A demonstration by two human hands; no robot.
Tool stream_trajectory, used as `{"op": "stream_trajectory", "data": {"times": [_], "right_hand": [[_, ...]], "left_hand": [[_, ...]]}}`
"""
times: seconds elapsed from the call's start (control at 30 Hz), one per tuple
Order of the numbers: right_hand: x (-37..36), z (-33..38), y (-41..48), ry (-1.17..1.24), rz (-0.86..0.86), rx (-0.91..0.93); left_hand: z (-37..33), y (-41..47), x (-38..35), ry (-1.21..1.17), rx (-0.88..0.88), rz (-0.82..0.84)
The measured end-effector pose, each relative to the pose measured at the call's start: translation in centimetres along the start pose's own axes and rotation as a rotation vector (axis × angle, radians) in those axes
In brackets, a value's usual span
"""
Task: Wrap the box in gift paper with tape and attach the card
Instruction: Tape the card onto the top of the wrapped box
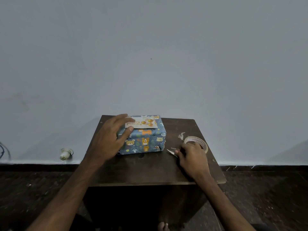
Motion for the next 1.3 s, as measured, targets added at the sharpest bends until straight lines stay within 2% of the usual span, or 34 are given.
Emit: {"op": "stream_trajectory", "data": {"times": [0.23,0.33,0.63,0.83,0.93,1.03,1.1,1.2,1.3], "right_hand": [[-0.5,0.3,-0.1,0.056,-0.048,0.003],[-0.4,0.6,-0.3,0.095,-0.123,-0.021],[0.2,2.1,-0.6,0.002,-0.281,0.009],[0.4,1.5,-0.1,0.043,-0.256,-0.053],[1.6,1.7,0.5,0.103,-0.291,-0.043],[4.2,3.1,0.9,0.161,-0.431,0.035],[5.1,5.3,1.0,0.148,-0.464,0.173],[5.0,8.4,1.1,-0.023,-0.421,0.355],[4.5,10.0,1.4,-0.244,-0.379,0.447]], "left_hand": [[0.1,-0.2,-0.7,0.028,0.031,0.025],[-0.3,-0.1,-0.7,0.078,0.032,0.030],[-0.5,-0.2,-0.9,0.148,0.015,0.033],[-1.2,-0.4,-0.9,0.149,0.012,0.024],[-2.4,-0.2,-1.1,0.249,-0.103,0.001],[-4.0,-0.1,-2.4,0.338,-0.273,0.071],[-4.4,-0.2,-3.2,0.326,-0.299,0.106],[-4.3,-0.2,-3.6,0.294,-0.279,0.123],[-4.2,-0.2,-3.8,0.278,-0.269,0.135]]}}
Point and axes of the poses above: each hand's wrist, its own y-axis towards the middle knuckle, its own x-axis out of the back of the hand, z = x × y, the point moved 7 cm from there along y, towards the middle knuckle, and after that the axes turned 5 degrees about -x, right-handed, at the moved point
